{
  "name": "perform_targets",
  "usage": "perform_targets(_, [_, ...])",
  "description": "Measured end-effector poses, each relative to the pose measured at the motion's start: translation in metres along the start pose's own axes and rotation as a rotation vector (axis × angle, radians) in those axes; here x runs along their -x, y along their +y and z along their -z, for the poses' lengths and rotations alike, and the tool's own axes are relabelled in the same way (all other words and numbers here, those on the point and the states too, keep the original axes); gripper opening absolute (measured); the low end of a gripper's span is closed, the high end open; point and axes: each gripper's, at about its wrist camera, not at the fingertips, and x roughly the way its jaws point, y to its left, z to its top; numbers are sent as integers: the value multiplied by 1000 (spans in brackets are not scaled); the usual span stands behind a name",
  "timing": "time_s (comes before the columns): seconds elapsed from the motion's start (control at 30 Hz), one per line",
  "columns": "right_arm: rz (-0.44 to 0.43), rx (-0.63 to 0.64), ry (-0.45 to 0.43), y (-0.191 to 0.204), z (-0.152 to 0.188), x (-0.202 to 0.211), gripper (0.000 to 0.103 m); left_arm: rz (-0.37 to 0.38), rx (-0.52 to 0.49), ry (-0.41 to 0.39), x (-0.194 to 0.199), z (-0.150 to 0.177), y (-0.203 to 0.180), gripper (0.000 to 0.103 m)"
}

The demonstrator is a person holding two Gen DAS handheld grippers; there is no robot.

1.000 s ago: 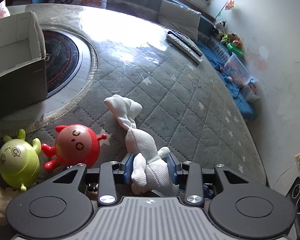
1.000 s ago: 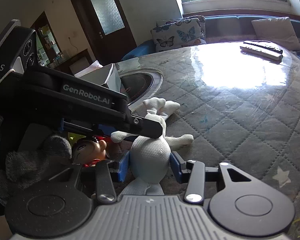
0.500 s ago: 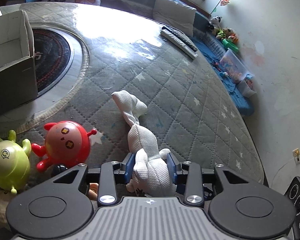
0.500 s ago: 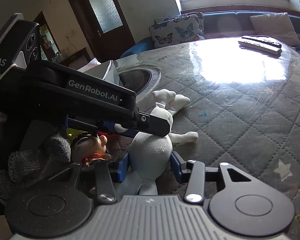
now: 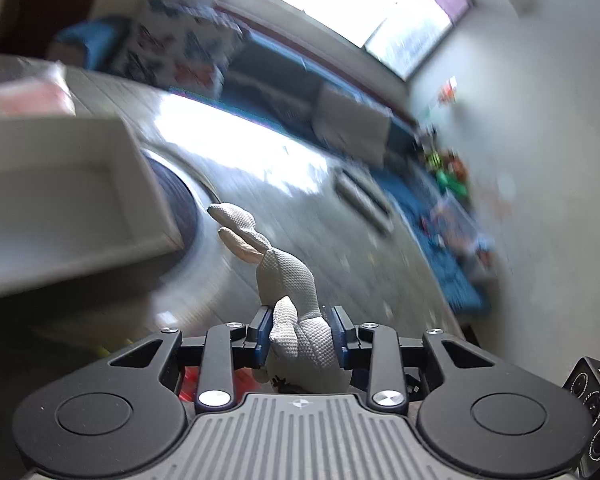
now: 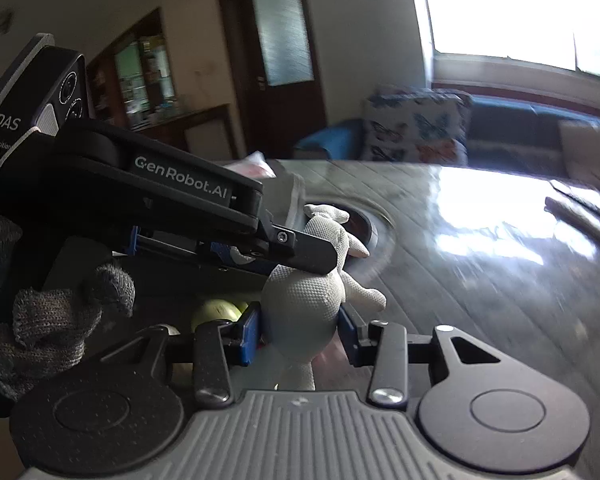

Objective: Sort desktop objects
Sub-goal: 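Lift the rabbit with both tools into the gray box and open them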

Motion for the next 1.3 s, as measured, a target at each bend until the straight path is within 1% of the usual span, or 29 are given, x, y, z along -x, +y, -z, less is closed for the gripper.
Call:
perform_targets(0.1, [-50, 79, -9, 19, -30, -26, 41, -29, 30, -65, 15, -18, 22, 34])
perform_targets(0.13, [-58, 92, -9, 22, -34, -31, 41, -38, 41, -83, 19, -24, 30, 34])
perform_targets(0.2, [-90, 136, -5, 33, -53, -52, 41, -53, 64, -113, 25, -35, 44, 34])
perform_targets(0.27, [-102, 177, 0, 44, -67, -71, 41, -61, 94, -137, 27, -48, 61, 34])
perform_targets(0.4, [-116, 225, 22, 58, -89, -110, 41, -79, 137, -167, 22, -71, 92, 34])
perform_targets(0.53, [-118, 244, 48, 65, -105, -148, 41, -97, 153, -182, 10, -90, 115, 34])
perform_targets(0.63, [-109, 238, 78, 62, -108, -171, 41, -117, 162, -179, -2, -97, 130, 32])
perform_targets(0.77, [-103, 211, 148, 58, -107, -208, 40, -165, 168, -156, -20, -97, 147, 32])
perform_targets(0.93, [-99, 224, 211, 55, -96, -232, 40, -200, 162, -115, -34, -90, 159, 32])
perform_targets(1.07, [-97, 255, 280, 58, -87, -250, 41, -219, 159, -74, -39, -82, 165, 32])
perform_targets(1.17, [-87, 282, 283, 64, -82, -250, 44, -230, 163, -55, -40, -79, 168, 32])
perform_targets(1.3, [-81, 270, 250, 66, -82, -241, 45, -237, 154, -75, -31, -77, 166, 32])
